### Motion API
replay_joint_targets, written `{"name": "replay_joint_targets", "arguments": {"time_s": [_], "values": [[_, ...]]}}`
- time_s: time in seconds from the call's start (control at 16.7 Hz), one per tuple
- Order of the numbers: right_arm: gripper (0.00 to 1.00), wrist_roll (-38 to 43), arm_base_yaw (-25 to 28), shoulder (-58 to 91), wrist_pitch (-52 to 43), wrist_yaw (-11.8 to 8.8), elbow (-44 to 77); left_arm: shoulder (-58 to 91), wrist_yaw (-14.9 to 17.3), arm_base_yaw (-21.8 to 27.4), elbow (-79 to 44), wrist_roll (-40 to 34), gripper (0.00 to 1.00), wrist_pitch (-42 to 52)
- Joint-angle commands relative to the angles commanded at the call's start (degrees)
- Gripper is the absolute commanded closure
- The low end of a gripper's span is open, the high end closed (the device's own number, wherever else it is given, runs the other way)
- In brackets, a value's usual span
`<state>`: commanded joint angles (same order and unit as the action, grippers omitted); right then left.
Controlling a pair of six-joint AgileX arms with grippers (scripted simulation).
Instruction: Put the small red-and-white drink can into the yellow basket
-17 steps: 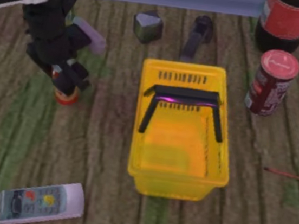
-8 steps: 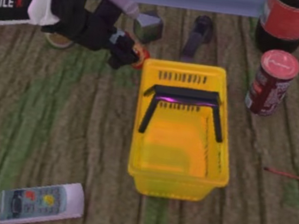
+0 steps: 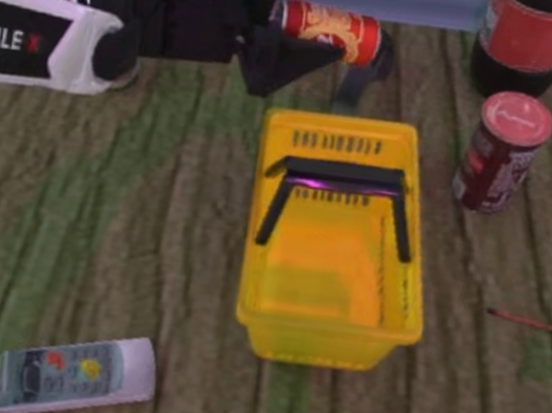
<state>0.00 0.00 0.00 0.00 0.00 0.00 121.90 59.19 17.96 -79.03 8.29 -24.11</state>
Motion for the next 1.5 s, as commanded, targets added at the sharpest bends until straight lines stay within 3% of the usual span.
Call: {"name": "replay_joint_targets", "arguments": {"time_s": [0.24, 0.42, 0.84, 1.26, 1.5], "values": [[0.00, 0.0, 0.0, 0.0, 0.0, 0.0, 0.0, -3.1, 10.0, 0.7, 4.4, -4.4, 1.00, -13.6], [0.00, 0.0, 0.0, 0.0, 0.0, 0.0, 0.0, -4.3, 13.2, 0.9, 5.6, -5.7, 1.00, -17.5], [0.00, 0.0, 0.0, 0.0, 0.0, 0.0, 0.0, -3.2, 13.4, 0.6, 5.6, -5.6, 1.00, -18.5], [0.00, 0.0, 0.0, 0.0, 0.0, 0.0, 0.0, 8.0, 13.5, -0.4, 9.3, -5.9, 1.00, -34.3], [0.00, 0.0, 0.0, 0.0, 0.0, 0.0, 0.0, 10.0, 13.4, -0.6, 10.2, -6.0, 1.00, -36.7]]}}
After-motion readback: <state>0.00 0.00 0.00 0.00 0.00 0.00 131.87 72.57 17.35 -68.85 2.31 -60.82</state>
